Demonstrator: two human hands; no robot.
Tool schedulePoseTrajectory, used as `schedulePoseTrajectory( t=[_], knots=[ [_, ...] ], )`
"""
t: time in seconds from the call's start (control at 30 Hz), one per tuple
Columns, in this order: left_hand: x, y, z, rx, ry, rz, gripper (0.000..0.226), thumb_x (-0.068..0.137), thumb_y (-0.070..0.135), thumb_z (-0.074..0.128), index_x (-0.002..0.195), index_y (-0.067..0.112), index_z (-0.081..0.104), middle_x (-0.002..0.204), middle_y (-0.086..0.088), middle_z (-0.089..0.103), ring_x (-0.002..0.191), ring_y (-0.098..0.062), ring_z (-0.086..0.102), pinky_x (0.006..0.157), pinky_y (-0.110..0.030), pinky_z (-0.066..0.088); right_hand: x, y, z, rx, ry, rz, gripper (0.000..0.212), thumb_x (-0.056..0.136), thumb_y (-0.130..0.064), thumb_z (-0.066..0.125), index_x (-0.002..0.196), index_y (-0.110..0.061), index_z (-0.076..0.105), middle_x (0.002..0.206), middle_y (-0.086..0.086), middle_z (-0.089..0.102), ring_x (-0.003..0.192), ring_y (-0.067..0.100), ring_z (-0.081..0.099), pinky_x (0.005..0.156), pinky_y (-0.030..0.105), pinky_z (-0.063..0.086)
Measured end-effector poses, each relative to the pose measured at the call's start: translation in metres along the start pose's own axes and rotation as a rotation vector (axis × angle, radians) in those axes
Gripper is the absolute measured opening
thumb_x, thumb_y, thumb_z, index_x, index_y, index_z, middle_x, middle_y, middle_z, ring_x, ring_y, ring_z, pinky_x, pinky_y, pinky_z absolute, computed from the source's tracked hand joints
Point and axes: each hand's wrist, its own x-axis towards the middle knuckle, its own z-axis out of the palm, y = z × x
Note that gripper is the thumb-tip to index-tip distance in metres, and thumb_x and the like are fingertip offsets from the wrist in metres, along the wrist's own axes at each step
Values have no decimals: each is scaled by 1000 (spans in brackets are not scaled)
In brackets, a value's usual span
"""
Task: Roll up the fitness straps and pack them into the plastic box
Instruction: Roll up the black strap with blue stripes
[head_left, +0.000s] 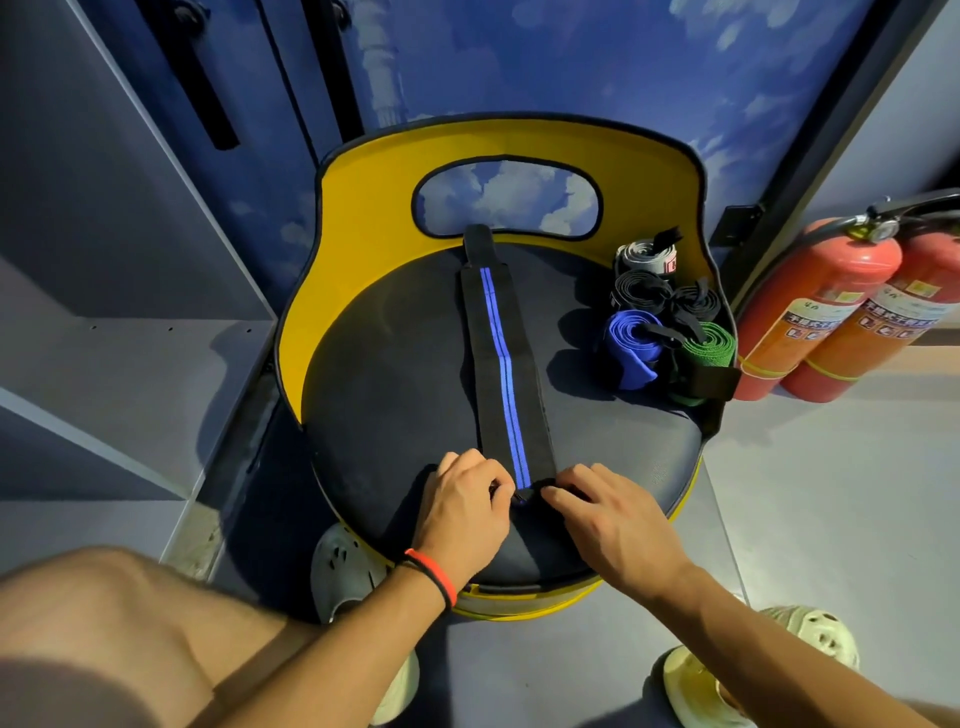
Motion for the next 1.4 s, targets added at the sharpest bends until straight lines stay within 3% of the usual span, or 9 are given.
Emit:
schedulePoseTrajectory(
  t=[0.2, 0.27, 0.47, 0.63, 0.83, 0.97, 1.1, 1.23, 1.4],
  knots=[
    [10, 7, 3, 92, 10, -211, 17, 97, 28, 55, 85, 29, 66, 101, 11, 43, 98, -11, 34, 88, -30, 27, 9, 2, 6, 31, 10, 37, 28, 104, -36, 50, 115, -17, 67, 108, 2, 60, 87, 25, 55, 69, 38, 53],
    [13, 7, 2, 89, 11, -218, 17, 98, 28, 54, 85, 28, 65, 98, 11, 46, 96, -12, 37, 87, -32, 28, 15, 2, 6, 68, 35, 90, 28, 103, -35, 51, 114, -16, 69, 108, 2, 59, 88, 24, 56, 68, 36, 54],
    [9, -1, -5, 9, 115, 17, 16, 96, 32, 65, 84, 22, 64, 83, 8, 53, 80, -13, 52, 69, -31, 49, 33, 1, 6, 215, 2, 271, 20, 99, -28, 63, 111, -20, 76, 103, -3, 59, 90, 20, 55, 71, 34, 54],
    [2, -18, -7, 47, 30, 111, 26, 88, 38, 75, 107, 20, 73, 101, 10, 55, 95, -9, 53, 83, -23, 47, 51, 2, -8, 333, -89, 400, 13, 95, -26, 66, 105, -24, 74, 94, -4, 64, 85, 15, 56, 70, 27, 42],
    [-3, -16, -12, 74, -39, 131, 34, 96, 42, 64, 121, 20, 70, 107, 6, 58, 104, -11, 54, 88, -21, 44, 58, 2, -19, 432, -309, 518, 7, 89, -24, 70, 86, -28, 66, 84, -9, 65, 80, 15, 60, 69, 29, 49],
    [-27, -18, -11, 174, -22, 316, 31, 93, 46, 61, 113, 23, 65, 93, 6, 60, 87, -14, 59, 73, -30, 56, 54, 3, -29, 536, -534, 639, 9, 88, -20, 73, 83, -26, 71, 82, -7, 68, 75, 13, 64, 66, 27, 54],
    [-32, -20, -8, 224, -4, 416, 24, 86, 41, 71, 101, 25, 61, 94, 8, 59, 83, -13, 57, 64, -29, 55, 48, -3, -29, 607, -518, 721, 8, 90, -18, 73, 84, -23, 71, 86, 1, 72, 67, 16, 69, 64, 29, 60],
    [-27, -21, -6, 88, -14, 276, 20, 89, 37, 73, 101, 22, 68, 105, 9, 53, 89, -10, 55, 77, -27, 52, 30, -4, -21, 385, -259, 456, 12, 92, -31, 71, 87, -21, 75, 88, -5, 62, 83, 17, 61, 71, 31, 51],
    [-13, -20, -10, 54, -38, 152, 23, 94, 48, 62, 103, 29, 71, 100, 13, 48, 92, -6, 43, 88, -29, 41, 5, -8, -10, 99, -20, 101, 38, 104, -38, 42, 95, -19, 74, 90, -1, 60, 75, 21, 52, 62, 36, 52]
  ],
)
